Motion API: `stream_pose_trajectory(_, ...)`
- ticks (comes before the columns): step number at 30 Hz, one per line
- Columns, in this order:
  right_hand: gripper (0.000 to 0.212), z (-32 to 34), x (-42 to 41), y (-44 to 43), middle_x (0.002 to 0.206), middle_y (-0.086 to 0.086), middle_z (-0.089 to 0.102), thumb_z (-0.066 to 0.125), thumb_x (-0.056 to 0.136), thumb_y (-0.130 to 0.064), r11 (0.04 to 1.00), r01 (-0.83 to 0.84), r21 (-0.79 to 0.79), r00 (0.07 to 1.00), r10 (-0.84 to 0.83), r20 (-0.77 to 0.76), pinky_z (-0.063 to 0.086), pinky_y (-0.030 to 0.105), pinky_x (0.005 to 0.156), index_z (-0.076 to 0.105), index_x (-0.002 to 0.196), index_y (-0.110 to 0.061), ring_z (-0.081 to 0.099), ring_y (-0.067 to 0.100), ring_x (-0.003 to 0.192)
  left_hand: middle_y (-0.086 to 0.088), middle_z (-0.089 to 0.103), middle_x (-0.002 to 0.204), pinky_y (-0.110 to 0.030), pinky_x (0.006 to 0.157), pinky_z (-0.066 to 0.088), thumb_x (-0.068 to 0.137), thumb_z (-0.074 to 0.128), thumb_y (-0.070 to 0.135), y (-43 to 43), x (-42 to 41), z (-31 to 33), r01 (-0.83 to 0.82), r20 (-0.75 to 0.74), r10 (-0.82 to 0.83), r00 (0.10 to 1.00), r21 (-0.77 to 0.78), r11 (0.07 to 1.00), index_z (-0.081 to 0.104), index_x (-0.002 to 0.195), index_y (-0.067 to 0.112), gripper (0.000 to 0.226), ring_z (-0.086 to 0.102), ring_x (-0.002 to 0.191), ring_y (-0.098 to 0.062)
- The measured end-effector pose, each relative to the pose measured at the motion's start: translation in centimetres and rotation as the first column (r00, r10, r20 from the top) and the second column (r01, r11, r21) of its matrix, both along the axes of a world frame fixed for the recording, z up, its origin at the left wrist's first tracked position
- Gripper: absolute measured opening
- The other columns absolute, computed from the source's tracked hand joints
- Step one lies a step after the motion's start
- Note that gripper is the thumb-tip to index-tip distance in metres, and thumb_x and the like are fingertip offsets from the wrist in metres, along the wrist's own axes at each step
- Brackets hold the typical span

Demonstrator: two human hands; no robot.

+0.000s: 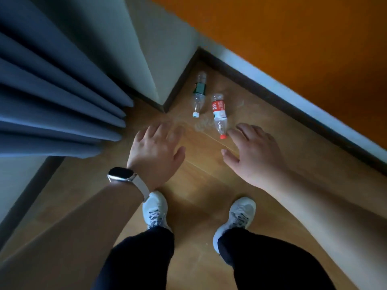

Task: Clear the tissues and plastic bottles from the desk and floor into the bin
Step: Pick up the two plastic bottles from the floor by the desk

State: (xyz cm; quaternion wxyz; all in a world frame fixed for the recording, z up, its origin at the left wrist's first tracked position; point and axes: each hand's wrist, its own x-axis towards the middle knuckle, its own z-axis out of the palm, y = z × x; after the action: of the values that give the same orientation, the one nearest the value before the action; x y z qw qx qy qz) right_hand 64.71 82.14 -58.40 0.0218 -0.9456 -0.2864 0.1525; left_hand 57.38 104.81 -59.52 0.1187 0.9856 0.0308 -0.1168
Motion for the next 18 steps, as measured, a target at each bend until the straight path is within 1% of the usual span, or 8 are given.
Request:
stream_pose_trajectory(2, 0.046, -5.1, 1.2, -0.2, 0.126, 0.004, 0.054, 0.048, 0.088, -0.049, 1.000, 0.006, -0.018, 1.000, -0.006, -0.015, 0.046, 0.044, 0.088, 0.053, 0.125, -0.020, 0.051, 0.026, 0.114, -0.005, 0.043, 0.147, -0.049, 0.105, 0.035, 0.096, 0.046, 0.046, -0.6, 1.0, -5.1, -0.017, -0.046, 0.017, 0.999, -0.006, 1.000, 0.039, 0.141, 0.029, 0.049, 0.042, 0.132, -0.032)
stream_pose_trajectory(6, 0.046, -14.9, 3.9, -0.4, 0.122, 0.004, 0.054, 0.046, 0.087, -0.047, 0.999, 0.048, -0.025, 0.999, -0.049, -0.005, 0.045, 0.042, 0.086, 0.051, 0.124, -0.022, 0.052, 0.027, 0.109, -0.004, 0.039, 0.149, -0.048, 0.105, 0.035, 0.097, 0.043, 0.045, -1.5, 3.0, -14.9, -0.064, -0.092, 0.062, 0.994, -0.025, 0.998, 0.035, 0.141, 0.030, 0.048, 0.038, 0.133, -0.031)
stream_pose_trajectory(8, 0.046, -19.7, 5.6, -0.8, 0.122, 0.005, 0.054, 0.046, 0.086, -0.047, 0.995, 0.096, -0.010, 0.995, -0.096, -0.001, 0.045, 0.041, 0.084, 0.050, 0.125, -0.022, 0.052, 0.028, 0.107, -0.005, 0.042, 0.147, -0.050, 0.100, 0.038, 0.095, 0.045, 0.044, -1.7, 4.4, -19.8, -0.080, -0.108, 0.078, 0.991, -0.018, 0.997, 0.040, 0.139, 0.027, 0.047, 0.041, 0.130, -0.033)
stream_pose_trajectory(11, 0.049, -26.4, 7.9, -1.6, 0.119, 0.003, 0.054, 0.045, 0.086, -0.049, 0.988, 0.155, -0.009, 0.988, -0.155, 0.008, 0.045, 0.040, 0.082, 0.050, 0.126, -0.021, 0.052, 0.028, 0.106, -0.008, 0.054, 0.136, -0.049, 0.091, 0.043, 0.093, 0.051, 0.039, -2.1, 6.8, -26.4, -0.096, -0.074, 0.095, 0.993, -0.015, 0.995, 0.052, 0.131, 0.020, 0.043, 0.050, 0.118, -0.035)
stream_pose_trajectory(14, 0.052, -31.6, 9.6, -2.5, 0.120, 0.003, 0.054, 0.047, 0.088, -0.050, 0.978, 0.206, -0.018, 0.979, -0.206, -0.009, 0.045, 0.040, 0.082, 0.046, 0.130, -0.019, 0.052, 0.025, 0.106, -0.009, 0.055, 0.134, -0.049, 0.091, 0.043, 0.091, 0.051, 0.037, -2.6, 9.3, -31.8, -0.133, -0.062, 0.130, 0.990, -0.050, 0.990, 0.054, 0.130, 0.019, 0.044, 0.050, 0.117, -0.036)
stream_pose_trajectory(16, 0.054, -34.0, 10.8, -3.1, 0.121, 0.003, 0.054, 0.049, 0.087, -0.052, 0.962, 0.274, 0.004, 0.961, -0.274, -0.038, 0.048, 0.041, 0.083, 0.045, 0.130, -0.020, 0.052, 0.024, 0.108, -0.009, 0.051, 0.137, -0.048, 0.093, 0.041, 0.091, 0.050, 0.039, -3.1, 11.1, -34.4, -0.199, -0.098, 0.190, 0.977, -0.090, 0.976, 0.051, 0.134, 0.020, 0.047, 0.047, 0.121, -0.035)
stream_pose_trajectory(18, 0.056, -36.1, 11.9, -3.6, 0.123, 0.003, 0.053, 0.051, 0.085, -0.054, 0.941, 0.337, 0.017, 0.940, -0.335, -0.065, 0.049, 0.042, 0.084, 0.043, 0.129, -0.021, 0.053, 0.023, 0.109, -0.011, 0.050, 0.137, -0.047, 0.092, 0.041, 0.092, 0.050, 0.042, -3.7, 12.9, -36.4, -0.290, -0.114, 0.276, 0.954, -0.139, 0.947, 0.047, 0.136, 0.020, 0.050, 0.046, 0.122, -0.036)
